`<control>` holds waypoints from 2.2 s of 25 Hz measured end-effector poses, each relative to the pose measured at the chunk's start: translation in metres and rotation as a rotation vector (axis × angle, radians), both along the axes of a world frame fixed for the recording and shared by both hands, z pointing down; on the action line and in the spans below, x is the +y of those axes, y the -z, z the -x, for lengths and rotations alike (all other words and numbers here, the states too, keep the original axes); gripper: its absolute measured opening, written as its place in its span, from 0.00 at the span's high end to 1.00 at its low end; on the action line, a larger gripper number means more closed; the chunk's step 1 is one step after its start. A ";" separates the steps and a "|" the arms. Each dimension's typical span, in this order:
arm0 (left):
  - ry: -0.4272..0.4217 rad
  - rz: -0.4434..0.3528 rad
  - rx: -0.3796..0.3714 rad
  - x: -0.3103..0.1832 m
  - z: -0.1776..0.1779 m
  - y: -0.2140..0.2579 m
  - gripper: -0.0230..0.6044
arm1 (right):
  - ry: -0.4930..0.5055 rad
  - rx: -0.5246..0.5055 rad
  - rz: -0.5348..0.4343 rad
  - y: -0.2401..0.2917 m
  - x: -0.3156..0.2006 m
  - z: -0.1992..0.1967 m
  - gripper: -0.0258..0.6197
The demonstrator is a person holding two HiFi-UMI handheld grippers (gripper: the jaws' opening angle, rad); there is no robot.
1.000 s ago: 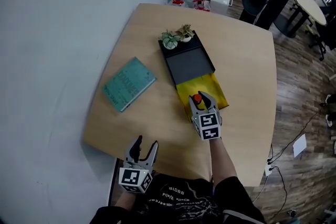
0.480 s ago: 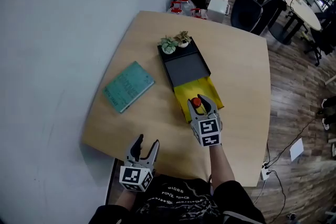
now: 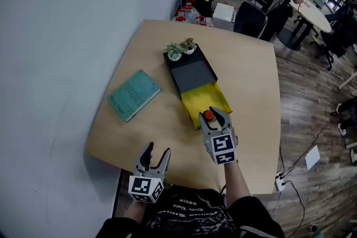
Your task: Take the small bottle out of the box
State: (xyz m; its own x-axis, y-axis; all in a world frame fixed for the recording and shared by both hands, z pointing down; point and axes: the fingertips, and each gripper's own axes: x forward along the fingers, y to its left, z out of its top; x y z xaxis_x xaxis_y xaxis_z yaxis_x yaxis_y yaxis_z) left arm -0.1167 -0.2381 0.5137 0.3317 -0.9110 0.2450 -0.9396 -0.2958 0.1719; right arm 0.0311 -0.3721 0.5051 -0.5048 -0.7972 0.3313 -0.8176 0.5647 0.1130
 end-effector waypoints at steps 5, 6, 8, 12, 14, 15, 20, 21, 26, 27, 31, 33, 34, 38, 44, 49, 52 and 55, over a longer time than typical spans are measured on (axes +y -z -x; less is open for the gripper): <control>0.024 0.009 0.035 0.012 0.008 -0.003 0.56 | 0.001 0.046 -0.031 0.014 0.026 -0.001 0.71; 0.024 0.008 0.035 0.013 0.010 -0.002 0.56 | -0.001 0.043 -0.033 0.016 0.032 -0.001 0.71; 0.022 0.002 0.040 0.014 0.012 -0.001 0.56 | -0.008 0.028 -0.031 0.018 0.042 -0.002 0.71; 0.013 -0.011 0.060 0.015 0.008 -0.001 0.56 | -0.029 0.001 -0.018 0.018 0.060 -0.010 0.71; 0.001 -0.019 0.061 0.015 0.005 0.000 0.56 | -0.038 0.017 -0.022 0.016 0.070 -0.014 0.71; -0.005 -0.022 0.062 0.016 0.004 0.001 0.56 | -0.043 0.019 -0.021 0.015 0.075 -0.016 0.71; -0.035 -0.028 0.060 0.021 -0.003 -0.002 0.56 | -0.090 0.003 -0.013 0.010 0.100 -0.030 0.71; -0.035 -0.026 0.059 0.023 -0.004 -0.003 0.56 | -0.098 -0.002 -0.010 0.010 0.105 -0.033 0.71; -0.055 -0.021 0.047 0.029 -0.007 -0.004 0.56 | -0.149 -0.022 -0.010 0.012 0.131 -0.049 0.71; -0.062 -0.026 0.042 0.029 -0.008 -0.003 0.56 | -0.160 -0.031 -0.018 0.013 0.135 -0.051 0.71; -0.082 -0.043 0.060 0.026 -0.017 0.003 0.56 | -0.187 -0.067 -0.055 0.019 0.150 -0.060 0.71; -0.102 -0.051 0.059 0.025 -0.023 0.006 0.56 | -0.196 -0.079 -0.054 0.016 0.156 -0.062 0.71; -0.113 -0.054 0.057 0.026 -0.026 0.006 0.56 | -0.202 -0.082 -0.051 0.014 0.159 -0.063 0.71; -0.155 -0.059 0.051 0.031 -0.038 0.003 0.56 | -0.228 -0.090 -0.028 0.003 0.172 -0.067 0.71; -0.184 -0.064 0.039 0.034 -0.047 0.003 0.56 | -0.234 -0.078 -0.034 0.001 0.176 -0.070 0.71; -0.191 -0.044 0.045 0.037 -0.046 0.000 0.57 | -0.236 -0.085 -0.037 0.000 0.177 -0.069 0.71; -0.209 -0.042 0.053 0.041 -0.049 0.001 0.68 | -0.226 -0.087 -0.038 0.000 0.178 -0.066 0.71; -0.225 -0.031 0.075 0.046 -0.052 0.000 0.87 | -0.214 -0.090 -0.038 0.000 0.180 -0.062 0.71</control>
State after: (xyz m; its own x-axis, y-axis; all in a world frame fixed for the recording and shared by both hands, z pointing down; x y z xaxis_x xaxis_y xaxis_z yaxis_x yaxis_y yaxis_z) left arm -0.0645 -0.1925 0.5133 0.5434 -0.8188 0.1849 -0.8343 -0.5025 0.2265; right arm 0.0934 -0.1922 0.5054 -0.3489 -0.9002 0.2607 -0.9260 0.3739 0.0520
